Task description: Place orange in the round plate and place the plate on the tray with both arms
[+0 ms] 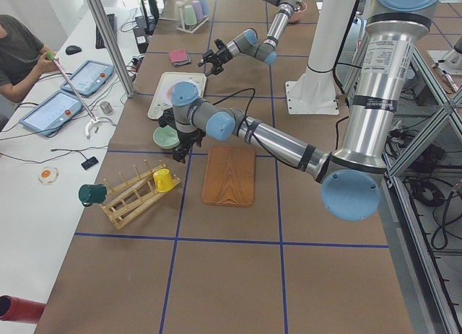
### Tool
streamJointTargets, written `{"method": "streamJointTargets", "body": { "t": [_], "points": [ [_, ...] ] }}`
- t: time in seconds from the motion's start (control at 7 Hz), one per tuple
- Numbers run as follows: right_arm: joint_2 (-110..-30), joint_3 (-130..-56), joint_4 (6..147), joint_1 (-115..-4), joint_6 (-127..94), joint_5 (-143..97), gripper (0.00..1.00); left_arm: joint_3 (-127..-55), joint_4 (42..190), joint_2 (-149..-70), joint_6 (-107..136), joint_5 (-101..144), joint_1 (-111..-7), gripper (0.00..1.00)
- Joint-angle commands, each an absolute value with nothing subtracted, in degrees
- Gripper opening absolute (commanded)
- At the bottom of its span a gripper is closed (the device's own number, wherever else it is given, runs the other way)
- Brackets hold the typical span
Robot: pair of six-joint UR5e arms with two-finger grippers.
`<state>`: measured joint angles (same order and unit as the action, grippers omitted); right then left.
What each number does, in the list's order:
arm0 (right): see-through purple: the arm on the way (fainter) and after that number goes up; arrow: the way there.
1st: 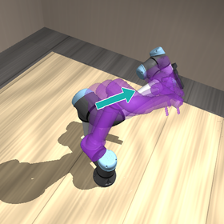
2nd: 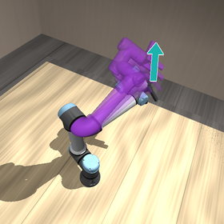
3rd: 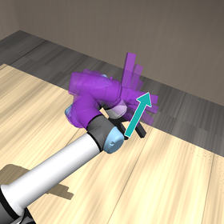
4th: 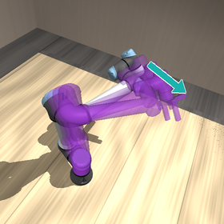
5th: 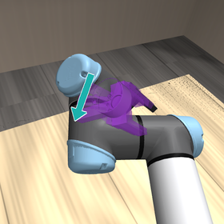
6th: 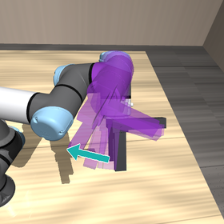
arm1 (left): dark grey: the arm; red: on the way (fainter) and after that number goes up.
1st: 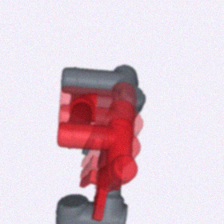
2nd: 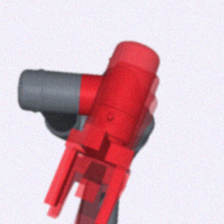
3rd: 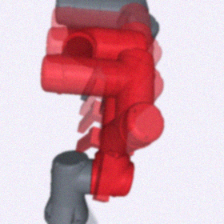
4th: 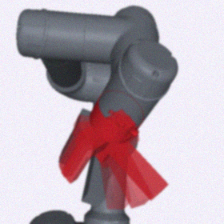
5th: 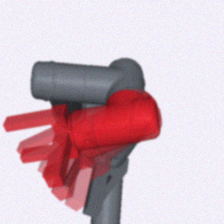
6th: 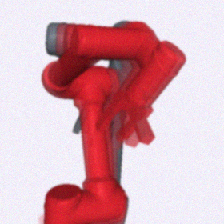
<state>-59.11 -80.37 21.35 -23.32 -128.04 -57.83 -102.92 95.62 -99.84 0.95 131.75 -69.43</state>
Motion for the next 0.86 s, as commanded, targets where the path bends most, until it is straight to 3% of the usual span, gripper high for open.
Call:
{"method": "streamJointTargets", "body": {
  "t": [0.0, 0.14, 0.29, 0.71],
  "points": [
    [-68.6, -93.1, 21.4, -22.2, -119.2, -62.4, 0.83, -102.9, 95.7, -99.7, 0.9, 131.7, -69.4, 1.00],
    [-73.3, -97.7, 21.4, -22.4, -111.2, -68.7, 0.87, -102.9, 95.7, -99.7, 0.8, 131.7, -69.4, 0.99],
    [-75.1, -99.1, 21.4, -25.1, -104.2, -74.3, 0.99, -103.0, 95.7, -99.7, 0.5, 131.6, -69.5, 1.00],
    [-79.6, -97.8, 26.8, -52.0, -77.8, -120.6, 0.99, -103.9, 95.7, -99.5, -0.2, 131.3, -70.3, 1.00]
  ]
}}
